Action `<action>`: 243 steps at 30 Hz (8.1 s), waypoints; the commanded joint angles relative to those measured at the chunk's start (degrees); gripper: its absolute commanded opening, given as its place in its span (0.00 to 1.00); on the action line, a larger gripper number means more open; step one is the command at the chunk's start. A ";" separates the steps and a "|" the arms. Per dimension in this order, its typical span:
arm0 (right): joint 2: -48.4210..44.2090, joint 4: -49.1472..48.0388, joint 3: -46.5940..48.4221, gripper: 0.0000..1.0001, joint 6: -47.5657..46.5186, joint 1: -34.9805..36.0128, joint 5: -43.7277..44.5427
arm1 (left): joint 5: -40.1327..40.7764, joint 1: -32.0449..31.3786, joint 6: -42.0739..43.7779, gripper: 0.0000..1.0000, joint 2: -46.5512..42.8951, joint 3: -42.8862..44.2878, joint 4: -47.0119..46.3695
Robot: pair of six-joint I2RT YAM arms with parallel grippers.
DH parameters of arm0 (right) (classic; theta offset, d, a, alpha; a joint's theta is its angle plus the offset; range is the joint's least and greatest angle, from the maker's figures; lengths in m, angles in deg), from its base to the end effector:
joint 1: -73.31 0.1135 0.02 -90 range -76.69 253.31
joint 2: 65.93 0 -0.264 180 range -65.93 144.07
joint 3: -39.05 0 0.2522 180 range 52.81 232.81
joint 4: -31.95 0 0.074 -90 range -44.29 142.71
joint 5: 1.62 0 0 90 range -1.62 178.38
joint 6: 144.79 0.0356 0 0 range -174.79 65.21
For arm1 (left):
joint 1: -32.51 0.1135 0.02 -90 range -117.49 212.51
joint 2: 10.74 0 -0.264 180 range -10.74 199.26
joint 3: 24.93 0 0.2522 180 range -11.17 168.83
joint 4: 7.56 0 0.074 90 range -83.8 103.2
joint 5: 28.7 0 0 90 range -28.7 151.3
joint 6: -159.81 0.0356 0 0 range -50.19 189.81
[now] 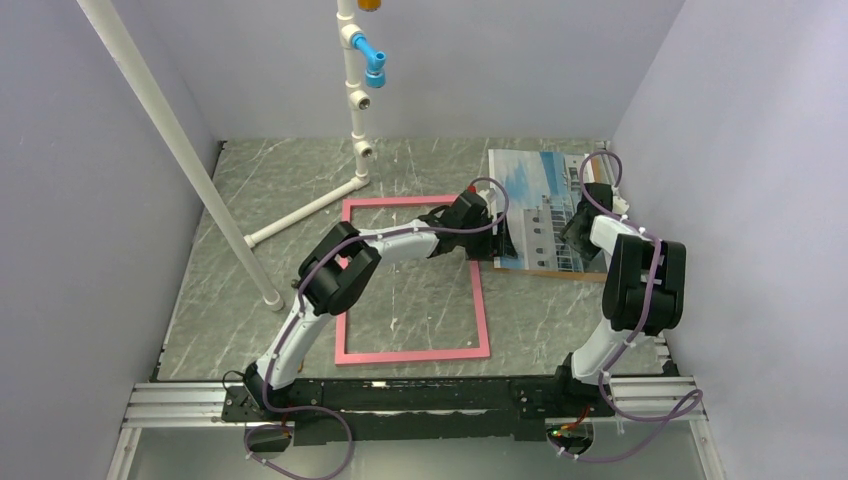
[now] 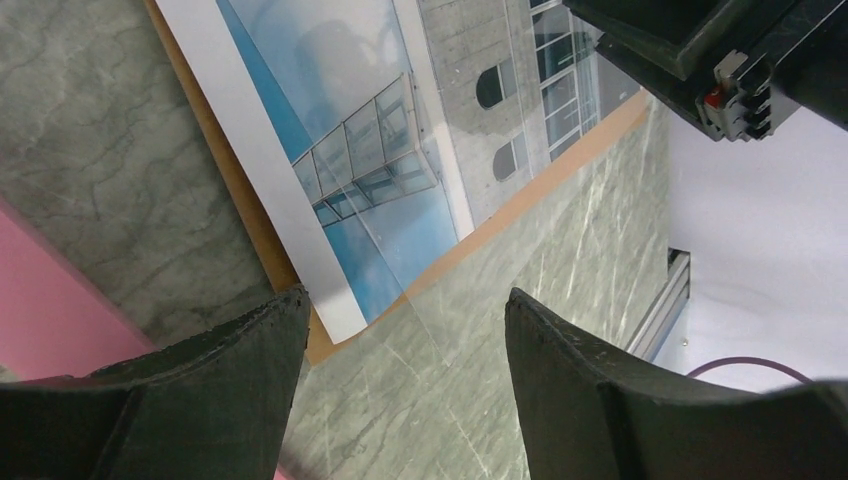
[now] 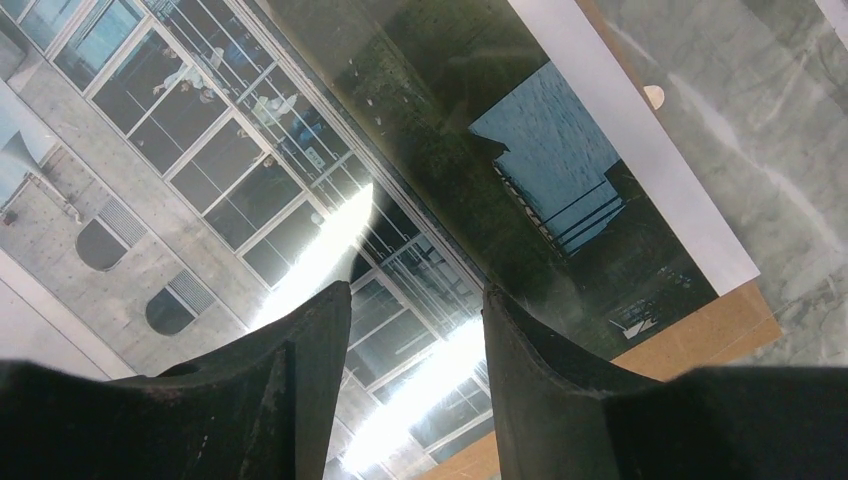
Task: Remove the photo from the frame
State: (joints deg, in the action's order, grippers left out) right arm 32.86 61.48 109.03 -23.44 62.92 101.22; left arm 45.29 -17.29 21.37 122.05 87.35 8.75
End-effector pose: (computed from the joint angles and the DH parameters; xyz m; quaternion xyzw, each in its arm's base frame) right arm 0.3314 -0.0688 0.1603 0.3691 0.8825 -0.0565 0.2861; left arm 0.3295 -0.4052 0.1540 0.0728 0.8847 -0.4166 0.1959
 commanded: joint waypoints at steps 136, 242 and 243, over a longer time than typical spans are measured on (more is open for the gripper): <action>-40.19 -8.28 -26.10 1.00 29.25 25.55 -27.36 | -15.20 17.54 8.87 0.00 -40.06 -27.83 12.19; -11.50 -5.16 -2.39 0.00 -14.95 -14.49 -9.38 | -15.01 13.50 10.90 0.66 -64.02 -50.65 9.59; -11.33 -5.73 -2.67 0.00 -14.54 -14.56 -8.97 | -15.27 13.51 10.51 0.66 -63.66 -50.89 8.88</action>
State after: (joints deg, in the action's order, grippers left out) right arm 20.59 60.74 106.21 -38.21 48.89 89.72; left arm 32.35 -3.58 31.51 58.93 35.81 20.62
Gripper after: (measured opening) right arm 0.007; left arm 0.656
